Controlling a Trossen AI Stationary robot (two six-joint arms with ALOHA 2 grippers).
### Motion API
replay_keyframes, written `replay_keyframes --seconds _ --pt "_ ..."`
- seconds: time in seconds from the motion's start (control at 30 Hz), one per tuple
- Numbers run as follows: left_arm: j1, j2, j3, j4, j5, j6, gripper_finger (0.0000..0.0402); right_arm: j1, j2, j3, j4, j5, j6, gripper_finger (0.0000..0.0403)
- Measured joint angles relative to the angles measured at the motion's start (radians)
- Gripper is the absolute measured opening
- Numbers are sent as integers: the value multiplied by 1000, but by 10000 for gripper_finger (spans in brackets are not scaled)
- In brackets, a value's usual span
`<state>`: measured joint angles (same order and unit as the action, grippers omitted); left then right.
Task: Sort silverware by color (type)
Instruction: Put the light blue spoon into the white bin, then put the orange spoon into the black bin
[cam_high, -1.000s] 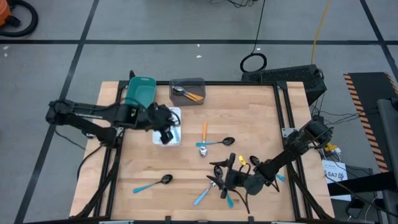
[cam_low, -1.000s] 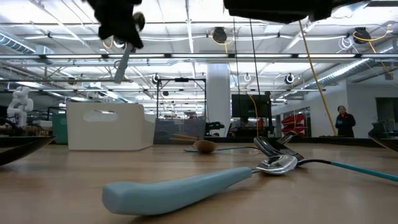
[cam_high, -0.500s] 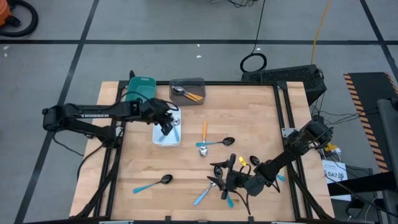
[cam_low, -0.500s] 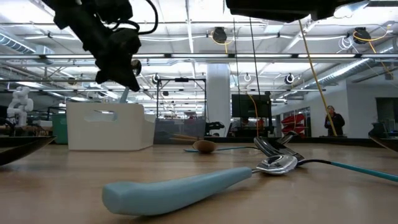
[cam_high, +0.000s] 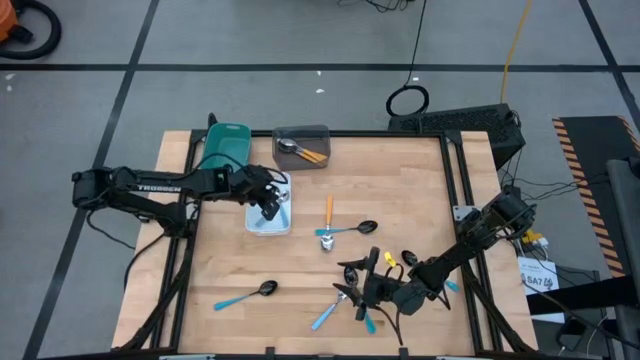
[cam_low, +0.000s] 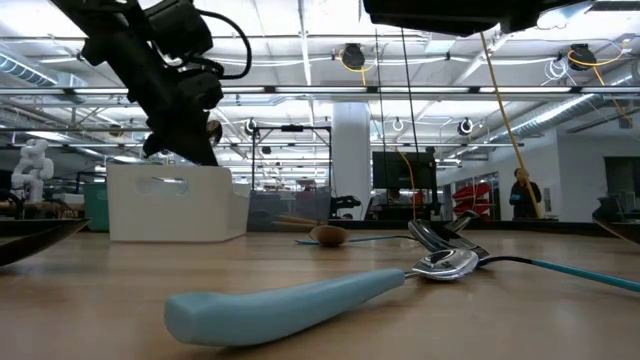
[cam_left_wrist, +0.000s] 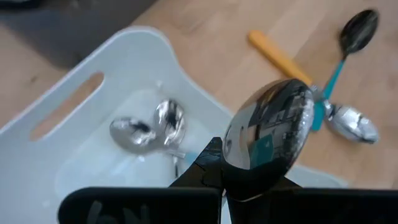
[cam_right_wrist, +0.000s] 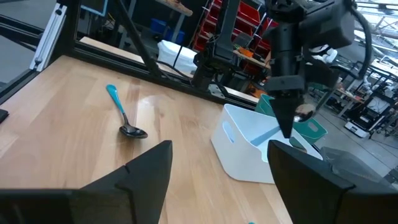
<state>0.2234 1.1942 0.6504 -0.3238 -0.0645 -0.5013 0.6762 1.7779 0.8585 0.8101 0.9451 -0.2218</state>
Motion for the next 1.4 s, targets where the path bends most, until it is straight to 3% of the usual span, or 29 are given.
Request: replay_keyframes --seconds 0.17,0.63,1.0,1.13,1.23,1.4 --pt "-17 10 0 -5 -24 -17 10 0 0 0 0 0 0 258" --pt "-16 50 0 -15 -57 2 116 0 0 0 0 0 0 258" --pt "-58 50 45 -17 -97 6 125 0 0 0 0 6 0 258" --pt "-120 50 76 -14 -105 6 125 1 0 0 0 101 0 258" --pt "-183 50 90 -15 -168 3 125 6 -12 0 -3 132 -1 258" --pt "-299 50 107 -14 -359 -14 125 8 -69 0 -51 126 56 258"
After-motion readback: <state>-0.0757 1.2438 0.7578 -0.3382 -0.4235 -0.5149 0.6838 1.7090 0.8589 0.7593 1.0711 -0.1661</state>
